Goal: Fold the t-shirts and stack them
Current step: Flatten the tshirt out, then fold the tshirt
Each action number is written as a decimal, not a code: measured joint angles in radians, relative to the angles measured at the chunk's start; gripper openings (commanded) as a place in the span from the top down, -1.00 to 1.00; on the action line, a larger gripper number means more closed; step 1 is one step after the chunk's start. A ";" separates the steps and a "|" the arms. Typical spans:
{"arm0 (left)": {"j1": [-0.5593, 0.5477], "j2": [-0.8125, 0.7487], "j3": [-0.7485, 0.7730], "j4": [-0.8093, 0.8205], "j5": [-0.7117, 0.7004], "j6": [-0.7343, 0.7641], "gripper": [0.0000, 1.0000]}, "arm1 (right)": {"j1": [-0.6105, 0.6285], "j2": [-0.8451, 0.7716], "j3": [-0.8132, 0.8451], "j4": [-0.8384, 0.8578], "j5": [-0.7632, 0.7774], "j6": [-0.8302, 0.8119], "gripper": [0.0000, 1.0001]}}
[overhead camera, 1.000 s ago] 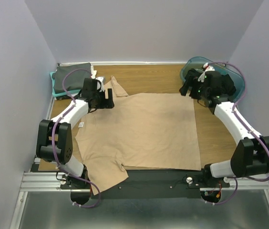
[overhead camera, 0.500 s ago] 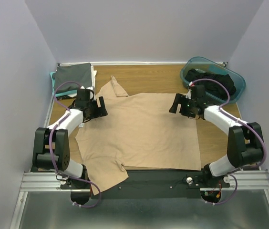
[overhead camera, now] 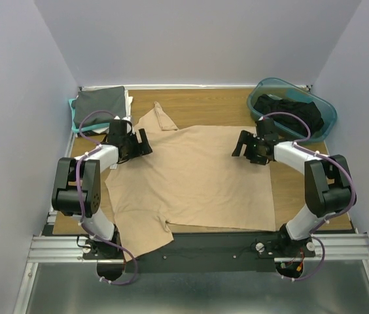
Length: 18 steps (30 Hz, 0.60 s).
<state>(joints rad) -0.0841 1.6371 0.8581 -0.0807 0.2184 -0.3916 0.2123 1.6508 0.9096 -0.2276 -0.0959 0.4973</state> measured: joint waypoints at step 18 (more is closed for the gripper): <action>-0.001 0.289 0.344 0.005 0.090 0.001 -0.82 | -0.048 0.192 0.246 -0.071 0.177 0.024 -0.95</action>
<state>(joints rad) -0.0853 1.9259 1.2022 -0.0757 0.3084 -0.3908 0.1638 1.8431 1.1557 -0.2989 0.0811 0.5213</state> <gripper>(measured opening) 0.908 0.973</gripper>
